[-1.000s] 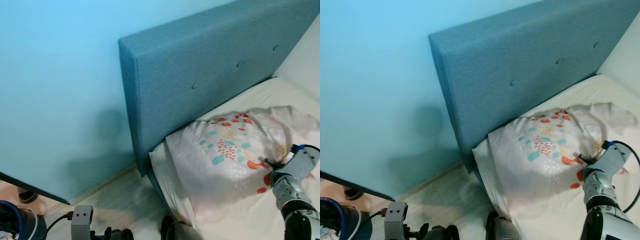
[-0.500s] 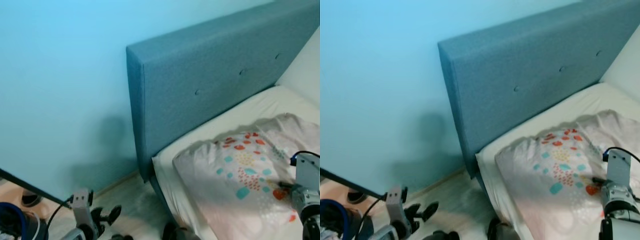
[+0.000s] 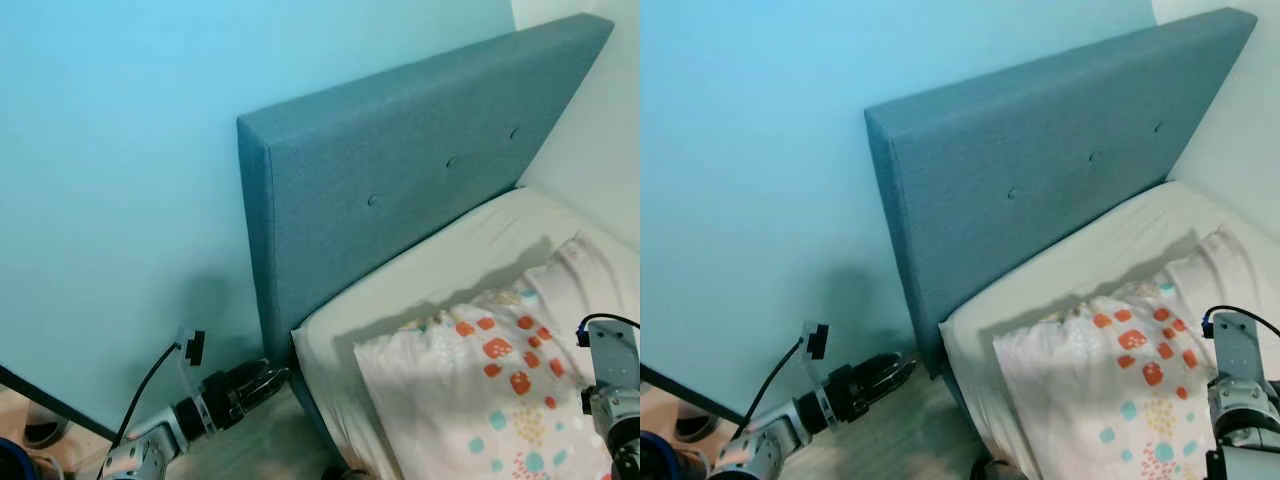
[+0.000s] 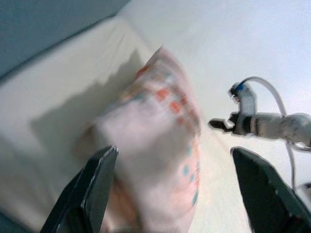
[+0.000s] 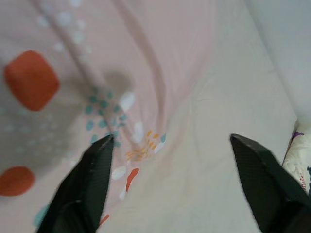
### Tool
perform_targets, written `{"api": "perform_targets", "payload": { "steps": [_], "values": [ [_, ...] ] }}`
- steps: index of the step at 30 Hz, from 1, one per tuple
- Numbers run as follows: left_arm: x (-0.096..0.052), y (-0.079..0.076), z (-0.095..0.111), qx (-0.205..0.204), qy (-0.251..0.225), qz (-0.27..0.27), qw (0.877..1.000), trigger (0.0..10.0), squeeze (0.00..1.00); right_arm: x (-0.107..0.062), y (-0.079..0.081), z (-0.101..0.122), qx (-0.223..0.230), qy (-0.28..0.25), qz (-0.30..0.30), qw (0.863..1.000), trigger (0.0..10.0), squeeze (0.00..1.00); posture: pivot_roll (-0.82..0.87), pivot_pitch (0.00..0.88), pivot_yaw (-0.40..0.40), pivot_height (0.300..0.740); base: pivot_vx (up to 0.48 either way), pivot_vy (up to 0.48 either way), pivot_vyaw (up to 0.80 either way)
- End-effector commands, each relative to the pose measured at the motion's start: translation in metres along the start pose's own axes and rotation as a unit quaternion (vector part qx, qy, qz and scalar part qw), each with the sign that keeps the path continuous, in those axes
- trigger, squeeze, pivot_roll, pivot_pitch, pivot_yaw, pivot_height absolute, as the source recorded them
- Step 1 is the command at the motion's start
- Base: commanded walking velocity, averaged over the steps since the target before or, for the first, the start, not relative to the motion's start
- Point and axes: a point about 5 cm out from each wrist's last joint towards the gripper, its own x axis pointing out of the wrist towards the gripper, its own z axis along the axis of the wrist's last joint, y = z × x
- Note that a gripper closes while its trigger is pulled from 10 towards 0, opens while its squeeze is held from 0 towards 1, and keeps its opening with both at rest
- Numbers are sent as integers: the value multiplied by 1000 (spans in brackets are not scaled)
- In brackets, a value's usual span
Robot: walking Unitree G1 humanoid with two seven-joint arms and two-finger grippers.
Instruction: Clean up the room
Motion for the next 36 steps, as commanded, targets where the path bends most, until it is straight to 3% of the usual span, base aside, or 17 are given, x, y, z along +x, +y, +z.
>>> {"api": "perform_targets", "payload": {
  "steps": [1,2,5,6,7,9,13,14,16,24,27,28,29,31,34,36],
  "values": [
    [-5,-2,1,-8,15,-23,1000,10000,0,-3,4,20,26,-47,15,998,10000,1000,-48,113,-36,740,0,0,0],
    [-5,-2,1,-8,15,-23,1000,10000,0,-3,4,20,26,-47,15,998,10000,1000,-48,113,-36,740,0,0,0],
    [0,1,3,-2,15,-15,1000,10000,0,-11,29,39,72,-96,83,989,10000,1000,-54,105,-35,740,0,0,-525],
    [0,1,3,-2,15,-15,1000,10000,0,-11,29,39,72,-96,83,989,10000,1000,-54,105,-35,740,0,0,-788],
    [3,1,2,-4,15,-12,1000,10000,0,-14,40,40,73,-100,101,987,10000,0,-59,97,-35,740,0,0,-781],
    [4,1,1,-7,15,-10,1000,10000,0,-16,47,40,72,-102,112,986,10000,0,-59,97,-35,740,0,0,-781],
    [25,4,4,55,-2,54,997,10000,0,-36,107,19,97,-81,193,973,10000,0,-62,87,-39,740,0,0,-783],
    [25,4,4,55,-2,54,997,10000,0,-36,107,19,97,-81,193,973,10000,0,-62,87,-39,740,0,0,-781],
    [40,-7,10,94,-5,40,995,10000,0,-42,121,10,144,-66,208,965,10000,0,-68,82,-37,740,0,0,-781],
    [67,-20,21,170,-2,27,985,10000,0,-47,128,6,156,-84,204,963,10000,0,-96,70,-29,740,0,0,-785],
    [79,-15,26,244,14,71,967,10000,0,-44,122,9,157,-95,196,963,10000,0,-109,59,-20,740,0,0,-788],
    [79,-15,26,244,14,71,967,10000,0,-44,122,9,157,-95,196,963,10000,0,-109,59,-20,740,0,0,-788],
    [82,-13,28,266,20,90,959,10000,0,-44,121,10,159,-97,194,963,10000,0,-112,59,-19,740,0,0,-788],
    [82,-13,28,266,20,90,959,10000,0,-44,121,10,159,-97,194,963,10000,0,-112,59,-19,740,0,0,-788],
    [84,-4,35,312,36,156,937,10000,0,-44,122,8,157,-96,192,964,10000,0,-112,58,-20,740,0,0,-788],
    [81,0,36,322,42,183,928,10000,0,-45,125,6,155,-94,195,964,10000,0,-111,57,-20,740,0,0,-788]
  ]
}}
